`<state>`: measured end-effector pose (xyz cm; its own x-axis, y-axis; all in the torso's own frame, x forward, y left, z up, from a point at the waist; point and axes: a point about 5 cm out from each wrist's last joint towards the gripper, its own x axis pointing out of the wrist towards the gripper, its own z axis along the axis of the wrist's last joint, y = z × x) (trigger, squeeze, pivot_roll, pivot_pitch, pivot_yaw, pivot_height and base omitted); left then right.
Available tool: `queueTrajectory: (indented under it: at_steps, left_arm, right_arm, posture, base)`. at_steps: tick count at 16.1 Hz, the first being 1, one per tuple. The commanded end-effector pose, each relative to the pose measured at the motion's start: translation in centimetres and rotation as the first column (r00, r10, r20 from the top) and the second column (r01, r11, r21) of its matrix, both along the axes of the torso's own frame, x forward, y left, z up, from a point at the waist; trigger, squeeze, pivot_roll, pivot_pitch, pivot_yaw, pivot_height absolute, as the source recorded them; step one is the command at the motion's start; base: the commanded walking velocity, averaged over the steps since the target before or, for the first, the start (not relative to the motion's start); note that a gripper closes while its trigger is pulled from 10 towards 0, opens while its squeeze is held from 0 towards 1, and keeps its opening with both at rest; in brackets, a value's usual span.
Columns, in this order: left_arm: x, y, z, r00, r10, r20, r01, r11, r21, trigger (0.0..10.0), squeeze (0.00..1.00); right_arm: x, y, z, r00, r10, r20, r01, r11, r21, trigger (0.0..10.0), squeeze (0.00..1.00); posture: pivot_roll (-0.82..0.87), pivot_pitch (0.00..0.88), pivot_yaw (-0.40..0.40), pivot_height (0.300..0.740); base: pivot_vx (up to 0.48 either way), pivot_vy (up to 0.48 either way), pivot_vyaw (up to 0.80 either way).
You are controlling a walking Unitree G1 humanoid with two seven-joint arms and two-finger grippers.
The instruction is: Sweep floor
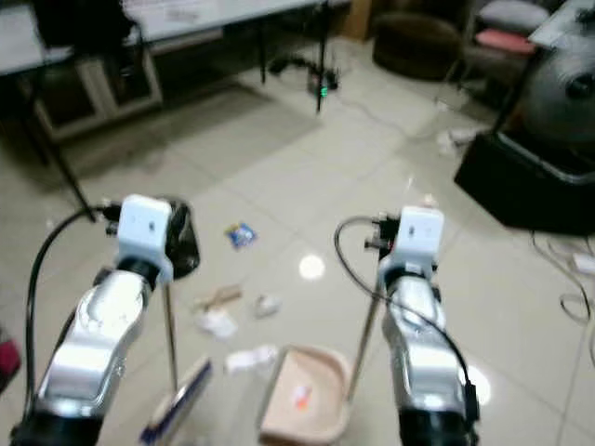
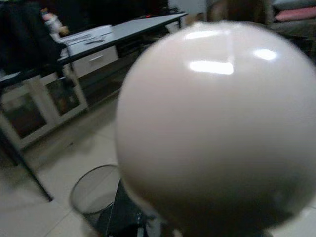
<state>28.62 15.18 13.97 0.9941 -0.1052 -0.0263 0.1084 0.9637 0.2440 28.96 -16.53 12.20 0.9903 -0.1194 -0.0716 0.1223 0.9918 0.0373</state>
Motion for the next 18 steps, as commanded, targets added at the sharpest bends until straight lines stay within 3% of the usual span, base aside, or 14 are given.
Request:
queueTrajectory:
  at_steps: [1,5,7,9,11,12,14,18]
  left_arm:
    - [0.13,0.06,0.78,0.999,0.002,0.032,-0.002,1.000,0.021,10.0,0.00]
    - [0.14,0.04,0.77,0.999,0.001,0.033,-0.001,1.000,0.022,10.0,0.00]
    - [0.17,-0.02,0.90,0.999,-0.008,0.045,0.006,0.999,0.036,10.0,0.00]
    - [0.16,-0.08,0.80,0.999,-0.021,0.043,0.016,0.994,0.107,10.0,0.00]
    - [0.10,-0.12,0.80,0.999,-0.005,0.044,0.002,0.997,0.072,10.0,0.00]
    - [0.13,-0.08,0.83,0.999,0.019,0.037,-0.019,1.000,0.005,10.0,0.00]
    - [0.31,0.12,1.03,0.999,0.034,0.024,-0.032,0.998,-0.055,10.0,0.00]
    - [0.43,-0.07,0.99,0.999,0.023,0.036,-0.022,0.999,-0.048,10.0,0.00]
  right_arm:
    - [0.21,0.36,1.01,0.999,0.017,0.047,-0.018,1.000,0.021,10.0,0.00]
    - [0.19,0.32,0.97,0.999,0.015,0.045,-0.016,1.000,0.022,10.0,0.00]
    - [0.20,0.32,0.94,0.999,0.016,0.045,-0.017,1.000,0.022,10.0,0.00]
    - [0.23,0.39,0.93,0.999,0.018,0.046,-0.019,1.000,0.020,10.0,0.00]
    - [0.20,0.38,0.91,0.999,0.019,0.047,-0.020,1.000,0.019,10.0,0.00]
    - [0.20,0.36,0.94,0.999,0.018,0.050,-0.018,1.000,0.017,10.0,0.00]
    - [0.23,0.38,1.23,0.998,0.017,0.063,-0.018,1.000,0.012,10.0,0.00]
    - [0.34,0.37,1.42,0.998,0.014,0.067,-0.015,1.000,0.018,10.0,0.00]
  posture:
    - [-0.03,0.005,0.007,0.740]
    - [-0.03,0.003,0.007,0.740]
    - [-0.03,0.000,0.005,0.740]
    - [-0.03,0.000,0.006,0.740]
    - [-0.03,0.000,0.008,0.740]
    - [-0.03,0.000,0.008,0.740]
    - [-0.03,0.000,0.011,0.740]
    - [-0.04,0.000,0.012,0.740]
  base:
    - [0.000,0.352,0.00]
    - [0.000,0.352,0.00]
    - [0.000,0.000,0.00]
    - [0.000,-0.480,0.00]
    - [0.000,-0.480,0.00]
    - [0.000,0.000,0.00]
    - [0.000,0.000,0.00]
    - [0.000,0.000,0.00]
